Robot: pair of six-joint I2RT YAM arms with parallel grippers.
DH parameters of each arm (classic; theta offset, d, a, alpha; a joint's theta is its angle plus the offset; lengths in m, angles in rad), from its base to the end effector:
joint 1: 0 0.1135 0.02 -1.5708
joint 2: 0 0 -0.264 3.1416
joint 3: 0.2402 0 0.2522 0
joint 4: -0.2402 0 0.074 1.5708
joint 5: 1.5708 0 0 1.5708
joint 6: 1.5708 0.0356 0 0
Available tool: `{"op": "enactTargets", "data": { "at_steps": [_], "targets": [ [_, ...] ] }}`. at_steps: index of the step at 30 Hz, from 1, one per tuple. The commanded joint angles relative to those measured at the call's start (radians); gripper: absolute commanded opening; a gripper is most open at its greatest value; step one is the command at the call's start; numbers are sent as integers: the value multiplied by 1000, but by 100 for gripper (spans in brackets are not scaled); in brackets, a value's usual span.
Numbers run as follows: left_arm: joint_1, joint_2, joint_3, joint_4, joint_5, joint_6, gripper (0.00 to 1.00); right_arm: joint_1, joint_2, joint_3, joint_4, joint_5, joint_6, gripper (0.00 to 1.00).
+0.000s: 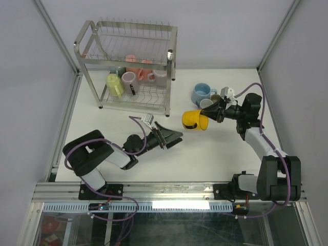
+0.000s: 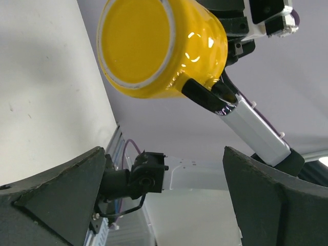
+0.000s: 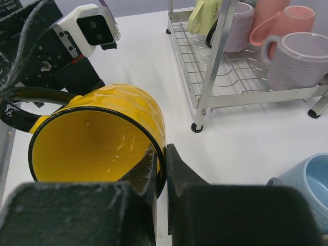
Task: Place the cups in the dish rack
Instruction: Pick up the cup at the center of the board.
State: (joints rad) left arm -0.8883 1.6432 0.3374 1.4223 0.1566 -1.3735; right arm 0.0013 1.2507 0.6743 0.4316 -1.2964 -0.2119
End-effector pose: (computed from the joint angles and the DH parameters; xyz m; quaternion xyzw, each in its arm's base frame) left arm 0.1657 -0.2127 0.1688 -0.1025 0.6573 -0.6960 0.2701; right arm 0.2577 0.0346 0.2688 -0.4568 0.5575 0.3993 0.5665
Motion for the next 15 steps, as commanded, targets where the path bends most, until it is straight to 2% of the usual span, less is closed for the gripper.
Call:
{"op": "enactTargets", "data": {
  "at_steps": [1,2,3,4,10,15],
  "targets": [
    [-37,53,69,323,-62,-135,95,-6,-46,-1,108,-27,20,0],
    [-39,61,80,322,-65,-134,95,-6,-46,-5,114,-28,46,0],
    [-41,72,88,323,-72,-141,95,-5,-48,-9,122,30,309,0],
    [-41,83,97,323,-78,-154,95,-5,-47,-12,131,37,342,0],
    [-54,124,175,324,-70,-202,95,-6,-51,-46,200,38,342,0],
    [-60,104,169,324,-62,-187,92,-20,-53,-35,228,43,394,0]
  ]
}}
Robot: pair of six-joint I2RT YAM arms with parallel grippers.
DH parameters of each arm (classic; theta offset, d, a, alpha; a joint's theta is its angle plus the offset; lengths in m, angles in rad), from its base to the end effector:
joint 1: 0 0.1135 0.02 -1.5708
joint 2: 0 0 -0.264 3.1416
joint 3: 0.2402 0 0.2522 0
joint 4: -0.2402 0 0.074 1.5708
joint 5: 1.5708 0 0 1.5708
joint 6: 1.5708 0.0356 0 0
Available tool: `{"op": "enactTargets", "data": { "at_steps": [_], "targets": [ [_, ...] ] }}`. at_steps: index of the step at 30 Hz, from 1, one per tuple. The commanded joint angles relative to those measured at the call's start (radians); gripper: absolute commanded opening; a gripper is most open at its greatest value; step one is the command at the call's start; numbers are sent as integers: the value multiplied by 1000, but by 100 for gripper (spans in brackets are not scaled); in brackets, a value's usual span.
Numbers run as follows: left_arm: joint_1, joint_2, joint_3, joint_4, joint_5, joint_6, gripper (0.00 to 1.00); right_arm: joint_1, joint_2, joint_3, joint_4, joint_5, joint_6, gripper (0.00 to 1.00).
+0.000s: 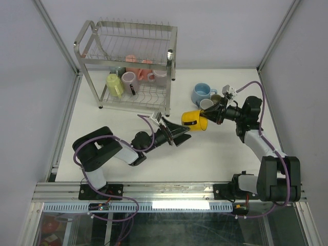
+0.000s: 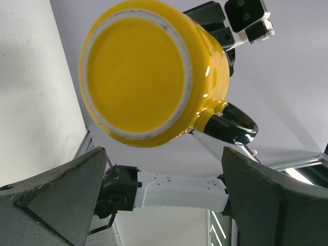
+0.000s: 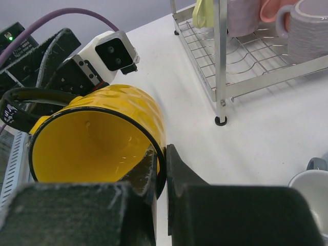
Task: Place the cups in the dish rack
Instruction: Pick up the cup at the center of the board.
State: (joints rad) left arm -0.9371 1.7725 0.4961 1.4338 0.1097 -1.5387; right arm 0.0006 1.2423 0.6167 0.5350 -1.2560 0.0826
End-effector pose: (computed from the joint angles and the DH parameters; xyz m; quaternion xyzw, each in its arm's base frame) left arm 0.1801 -0.2517 0.1723 -0.1523 0.6316 -0.7293 0.2145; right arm 0.2532 0.0340 0.2609 -0.3714 0.6133 0.4562 0.5272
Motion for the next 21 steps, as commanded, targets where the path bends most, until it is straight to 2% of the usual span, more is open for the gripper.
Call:
{"op": "enactTargets", "data": {
  "at_steps": [1,4,9,13,15,21],
  "targets": [
    [-11,-27,1,312,-12,-21,91,-30,-44,23,149,4,130,0],
    [-12,-26,-35,313,-12,-26,91,-60,-49,18,204,5,188,0],
    [-20,-54,-66,312,-2,-22,92,-87,-75,10,191,11,134,0],
    [-20,-99,-68,313,11,-22,94,-88,-97,29,56,-5,-92,0],
    [-20,-118,-72,312,12,-19,99,-87,-106,44,-21,-6,-162,0],
    [-19,-121,-88,312,14,-26,99,-83,-132,93,-182,-12,-483,0]
  ]
}}
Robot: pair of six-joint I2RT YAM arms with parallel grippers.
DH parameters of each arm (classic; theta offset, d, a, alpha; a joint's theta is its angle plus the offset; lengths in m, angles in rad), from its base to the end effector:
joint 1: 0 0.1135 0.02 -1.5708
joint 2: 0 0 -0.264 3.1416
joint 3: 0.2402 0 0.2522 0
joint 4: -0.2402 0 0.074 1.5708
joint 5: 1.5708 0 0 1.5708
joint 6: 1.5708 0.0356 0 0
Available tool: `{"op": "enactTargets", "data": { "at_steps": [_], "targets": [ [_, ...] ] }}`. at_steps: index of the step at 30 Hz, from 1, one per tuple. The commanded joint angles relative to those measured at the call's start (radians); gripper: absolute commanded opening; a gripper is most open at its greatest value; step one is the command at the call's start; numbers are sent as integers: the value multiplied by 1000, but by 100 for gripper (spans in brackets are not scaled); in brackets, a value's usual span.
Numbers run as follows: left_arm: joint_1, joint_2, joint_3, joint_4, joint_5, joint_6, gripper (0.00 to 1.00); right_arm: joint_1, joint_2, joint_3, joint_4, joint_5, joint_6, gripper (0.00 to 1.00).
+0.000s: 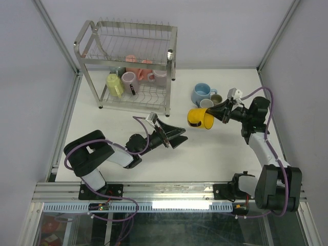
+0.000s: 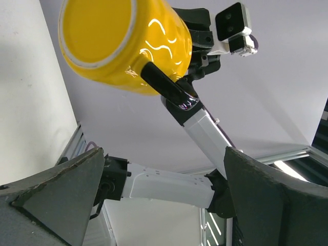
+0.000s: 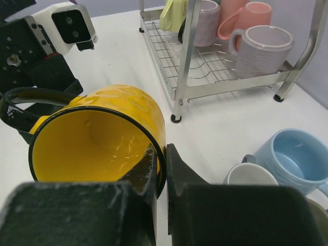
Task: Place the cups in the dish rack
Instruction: Pick up the cup at the center of the board, then turn the cup upside down in the dish rack.
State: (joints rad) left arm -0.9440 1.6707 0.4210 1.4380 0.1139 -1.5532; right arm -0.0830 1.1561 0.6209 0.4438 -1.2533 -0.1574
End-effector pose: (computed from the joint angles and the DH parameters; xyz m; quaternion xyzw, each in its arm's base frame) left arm 0.1657 -0.2356 0.1832 -0.1490 0.6203 -0.7411 0.2091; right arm 0.2417 0.0138 0.2740 -0.4173 0.5832 0.3646 0.5940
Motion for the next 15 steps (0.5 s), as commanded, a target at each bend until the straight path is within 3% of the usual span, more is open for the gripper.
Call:
{"op": "enactTargets", "data": {
  "at_steps": [1,6,8,15],
  "targets": [
    [-12,-13,-10,307,14,-15,99,6,-46,105,-141,-18,-301,0],
    [-12,37,28,307,53,-59,99,49,-42,178,-333,-22,-319,0],
    [-12,58,43,309,69,-78,98,73,-37,207,-412,-48,-635,0],
    [-12,70,67,308,73,-87,94,129,-37,238,-574,-45,-859,0]
  ]
}}
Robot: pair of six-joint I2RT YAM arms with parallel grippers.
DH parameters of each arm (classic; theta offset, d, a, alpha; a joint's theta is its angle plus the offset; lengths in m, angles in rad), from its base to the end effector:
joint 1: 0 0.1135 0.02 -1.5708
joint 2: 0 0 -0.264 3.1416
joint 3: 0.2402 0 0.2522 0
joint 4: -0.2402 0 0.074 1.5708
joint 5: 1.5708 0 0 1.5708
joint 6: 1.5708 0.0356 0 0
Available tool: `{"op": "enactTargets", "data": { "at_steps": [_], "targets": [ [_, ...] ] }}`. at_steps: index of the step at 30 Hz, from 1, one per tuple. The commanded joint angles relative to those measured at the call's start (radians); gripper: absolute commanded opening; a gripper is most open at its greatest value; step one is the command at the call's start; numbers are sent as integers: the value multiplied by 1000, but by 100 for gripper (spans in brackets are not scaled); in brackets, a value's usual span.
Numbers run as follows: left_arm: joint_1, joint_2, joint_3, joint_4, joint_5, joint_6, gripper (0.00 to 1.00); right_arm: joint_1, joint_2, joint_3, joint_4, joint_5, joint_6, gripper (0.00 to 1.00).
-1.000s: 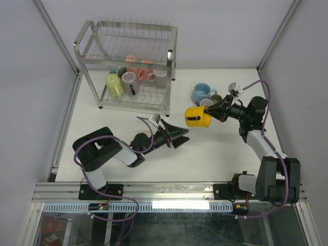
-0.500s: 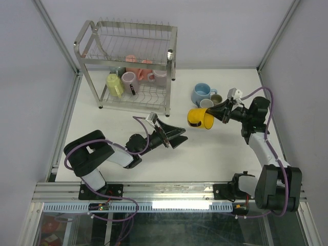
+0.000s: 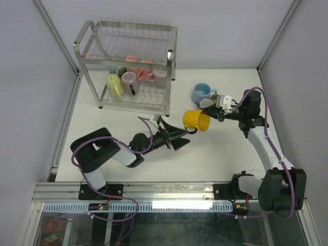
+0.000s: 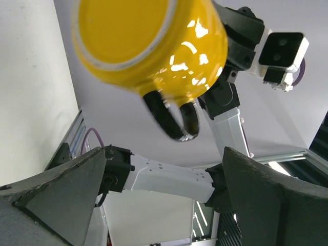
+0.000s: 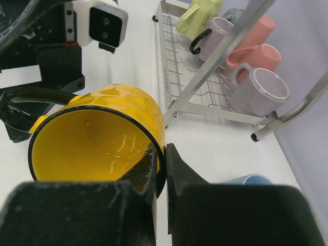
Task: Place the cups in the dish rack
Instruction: Turn the cup upside down in the dish rack.
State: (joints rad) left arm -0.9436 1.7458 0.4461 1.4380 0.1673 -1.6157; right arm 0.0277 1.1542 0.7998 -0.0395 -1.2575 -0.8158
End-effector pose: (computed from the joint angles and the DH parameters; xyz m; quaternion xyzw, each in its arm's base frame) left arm 0.1698 -0.2443 0.1686 -0.1562 0.6384 -0.7358 0.1632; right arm 0.2412 0.0406 0.2936 -0.5732 0.4801 0.2794 0.6023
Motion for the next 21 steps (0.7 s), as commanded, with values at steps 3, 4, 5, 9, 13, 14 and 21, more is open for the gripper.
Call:
{"op": "enactTargets", "data": {
  "at_steps": [3,4,5,9,13,14,21],
  "targets": [
    [-12,4,57,307,21,-24,89,23,-44,41,-92,-49,-222,0],
    [-12,10,63,307,21,-24,87,22,-48,36,-93,-56,-225,0],
    [-12,18,70,307,23,-27,86,22,-50,32,-91,-62,-227,0],
    [-14,56,103,307,33,-36,80,28,-60,20,-92,-89,-229,0],
    [-17,80,137,308,33,-42,72,34,-61,4,-81,-99,-228,0],
    [-17,86,144,307,32,-44,70,36,-60,-1,-77,-103,-227,0],
    [-18,101,192,307,20,-49,61,40,-60,-14,-81,-130,-230,0]
  ]
}}
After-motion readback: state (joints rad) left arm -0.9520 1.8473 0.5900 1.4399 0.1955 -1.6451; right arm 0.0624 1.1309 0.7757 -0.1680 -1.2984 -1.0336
